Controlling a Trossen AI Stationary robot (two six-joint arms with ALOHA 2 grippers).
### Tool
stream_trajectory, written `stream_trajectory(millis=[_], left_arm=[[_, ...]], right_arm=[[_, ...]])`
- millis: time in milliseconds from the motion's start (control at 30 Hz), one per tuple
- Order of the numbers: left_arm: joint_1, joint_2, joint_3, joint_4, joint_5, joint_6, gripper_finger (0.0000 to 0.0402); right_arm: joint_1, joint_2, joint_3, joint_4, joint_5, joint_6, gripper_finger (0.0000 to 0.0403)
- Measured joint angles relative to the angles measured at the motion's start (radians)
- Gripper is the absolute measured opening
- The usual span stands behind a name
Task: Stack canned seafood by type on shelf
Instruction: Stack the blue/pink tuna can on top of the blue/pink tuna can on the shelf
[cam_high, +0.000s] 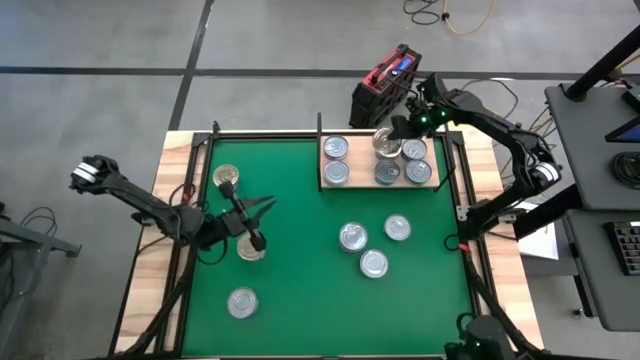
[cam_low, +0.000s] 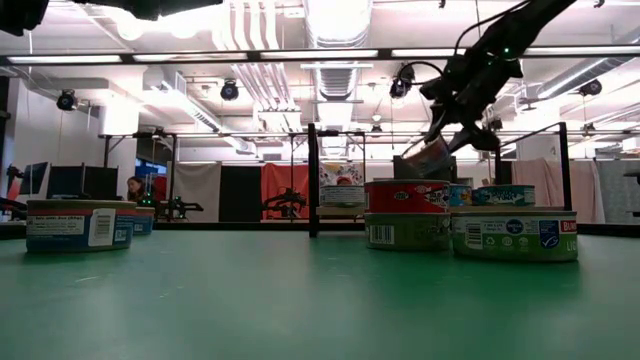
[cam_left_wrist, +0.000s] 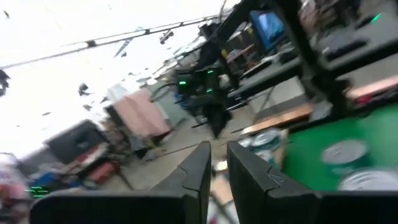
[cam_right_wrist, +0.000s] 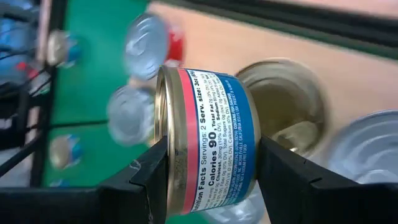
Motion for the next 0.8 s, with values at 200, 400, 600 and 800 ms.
stream_trajectory(millis=[200, 400, 600, 800], left_arm=[[0.001, -0.097, 0.014, -0.112, 0.084, 0.060, 0.0036], [0.000, -0.185, 0.035, -0.412, 0.254, -0.148, 0.0036], [0.000, -0.194, 0.055, -0.489, 0.314, -0.288, 0.0036], [0.001, -0.187, 0.058, -0.486, 0.306, -0.218, 0.0036]], right_arm=[[-0.003, -0.009, 0.000, -0.004, -0.030, -0.017, 0.0185], [-0.011, -0.009, -0.002, -0.003, -0.023, -0.018, 0.0185], [-0.010, -0.009, -0.006, -0.010, 0.023, 0.000, 0.0185], [-0.010, -0.011, -0.006, -0.008, 0.024, 0.000, 0.0185]])
